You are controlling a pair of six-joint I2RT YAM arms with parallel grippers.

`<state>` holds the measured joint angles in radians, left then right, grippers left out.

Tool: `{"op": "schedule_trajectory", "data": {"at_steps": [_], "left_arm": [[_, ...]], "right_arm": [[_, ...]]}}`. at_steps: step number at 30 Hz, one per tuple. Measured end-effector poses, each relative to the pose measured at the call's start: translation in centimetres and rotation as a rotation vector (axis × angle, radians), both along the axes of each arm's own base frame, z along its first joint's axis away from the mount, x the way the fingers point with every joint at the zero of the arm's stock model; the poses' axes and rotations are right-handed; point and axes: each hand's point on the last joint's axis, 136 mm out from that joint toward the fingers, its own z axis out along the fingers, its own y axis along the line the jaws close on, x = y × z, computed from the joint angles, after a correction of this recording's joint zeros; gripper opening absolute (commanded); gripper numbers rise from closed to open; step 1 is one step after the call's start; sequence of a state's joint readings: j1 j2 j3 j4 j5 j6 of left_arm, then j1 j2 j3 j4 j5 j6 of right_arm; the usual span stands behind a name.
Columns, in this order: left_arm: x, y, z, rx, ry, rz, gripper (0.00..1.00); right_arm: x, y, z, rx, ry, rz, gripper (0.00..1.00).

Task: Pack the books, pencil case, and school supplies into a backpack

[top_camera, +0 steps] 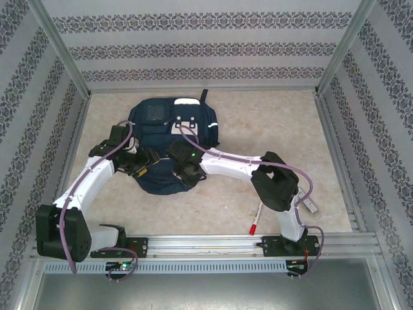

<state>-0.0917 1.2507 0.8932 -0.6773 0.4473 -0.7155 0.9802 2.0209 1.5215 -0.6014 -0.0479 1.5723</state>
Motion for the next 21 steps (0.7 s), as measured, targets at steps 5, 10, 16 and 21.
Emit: {"op": "schedule_trajectory", "data": {"at_steps": [5, 10, 16, 21], "left_arm": [[-0.5, 0.2, -0.8, 0.011, 0.018, 0.004, 0.62], [-1.2, 0.3, -1.7, 0.014, 0.044, 0.004, 0.62], [-1.3, -0.6, -1.1, 0.049, -0.023, -0.105, 0.61], [-0.6, -2.3, 3.5, 0.133, -0.326, -0.365, 0.56]], "right_arm": [[0.2, -0.2, -0.1, -0.011, -0.015, 0.001, 0.22], [0.4, 0.0, -0.4, -0.011, -0.026, 0.013, 0.20], [1.1, 0.5, -0.2, 0.000, -0.079, 0.059, 0.00], [2.0, -0.2, 1.1, 0.002, -0.200, 0.165, 0.00]]}}
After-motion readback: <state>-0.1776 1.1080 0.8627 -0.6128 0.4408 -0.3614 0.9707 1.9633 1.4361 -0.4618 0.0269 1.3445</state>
